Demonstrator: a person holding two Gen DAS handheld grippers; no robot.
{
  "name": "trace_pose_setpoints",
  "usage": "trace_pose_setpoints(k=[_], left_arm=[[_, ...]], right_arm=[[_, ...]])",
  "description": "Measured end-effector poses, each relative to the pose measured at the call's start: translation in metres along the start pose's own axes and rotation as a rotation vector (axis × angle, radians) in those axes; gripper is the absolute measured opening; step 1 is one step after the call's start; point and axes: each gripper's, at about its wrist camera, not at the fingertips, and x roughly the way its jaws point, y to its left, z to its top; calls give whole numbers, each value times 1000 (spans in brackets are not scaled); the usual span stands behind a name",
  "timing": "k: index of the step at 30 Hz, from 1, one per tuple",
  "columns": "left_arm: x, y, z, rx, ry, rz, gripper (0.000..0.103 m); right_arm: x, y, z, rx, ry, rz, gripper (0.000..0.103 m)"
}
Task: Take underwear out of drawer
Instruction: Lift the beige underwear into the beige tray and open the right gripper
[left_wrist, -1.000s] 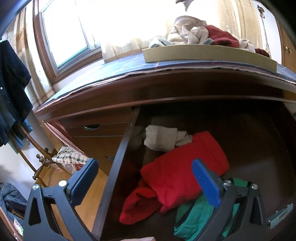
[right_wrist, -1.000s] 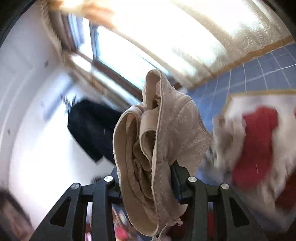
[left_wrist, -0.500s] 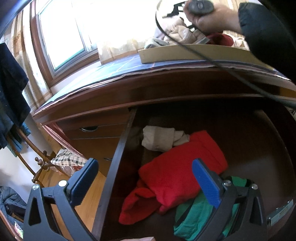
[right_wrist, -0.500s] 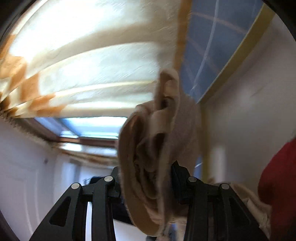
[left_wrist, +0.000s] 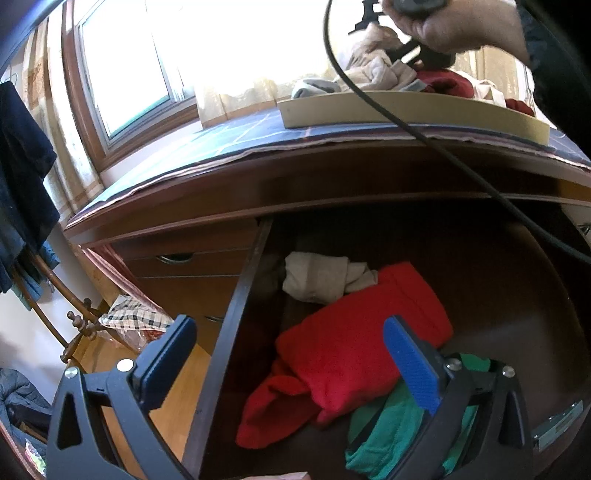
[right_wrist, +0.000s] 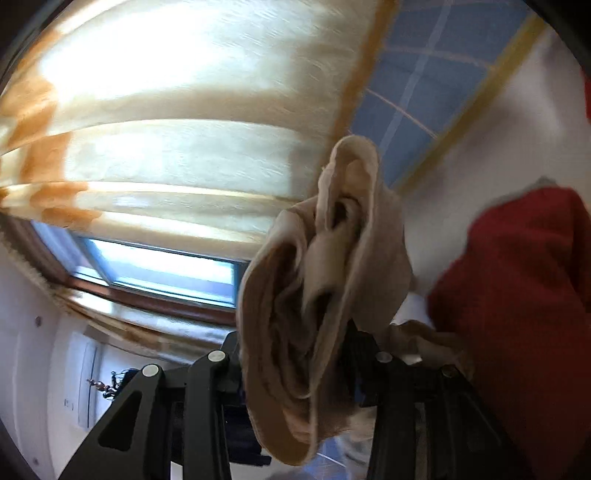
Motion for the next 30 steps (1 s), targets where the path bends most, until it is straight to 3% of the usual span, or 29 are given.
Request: trace_pose_setpoints(k=[10, 14, 17, 21, 24, 30], left_arm=[[-2, 2, 0, -20, -6, 5, 103], [-3, 2, -1, -19, -10, 8, 103], [-2, 3, -1, -19, -12, 10, 103], [-2, 3, -1, -20, -11, 14, 103], [-2, 2, -1, -20, -11, 18, 103], [-1, 2, -1, -18, -10, 18, 103]], right_arm=[[50, -17, 18, -11, 69, -25, 43], [51, -9, 7, -102, 108, -71, 60], [41, -4, 4, -85, 128, -79, 65], [13, 5, 2, -72, 67, -74, 78], [1, -3, 4, -18, 57, -93, 78], [-25, -21, -6, 93, 101, -33, 78]])
